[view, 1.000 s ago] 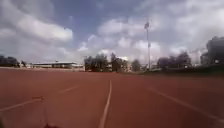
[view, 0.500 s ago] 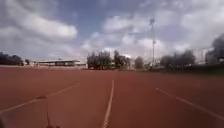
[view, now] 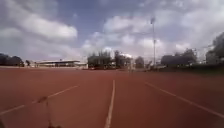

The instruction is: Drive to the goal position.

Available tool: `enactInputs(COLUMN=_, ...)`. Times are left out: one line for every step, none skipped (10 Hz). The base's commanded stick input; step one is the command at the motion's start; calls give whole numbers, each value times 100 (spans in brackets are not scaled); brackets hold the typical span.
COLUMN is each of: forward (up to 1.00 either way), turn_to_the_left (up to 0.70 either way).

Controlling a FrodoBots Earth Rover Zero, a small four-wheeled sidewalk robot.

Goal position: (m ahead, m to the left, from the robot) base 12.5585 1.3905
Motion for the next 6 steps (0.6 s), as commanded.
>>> enactInputs(forward=70, turn_to_the_left=0)
enactInputs(forward=70, turn_to_the_left=0)
enactInputs(forward=70, turn_to_the_left=0)
enactInputs(forward=70, turn_to_the_left=0)
enactInputs(forward=70, turn_to_the_left=0)
enactInputs(forward=70, turn_to_the_left=0)
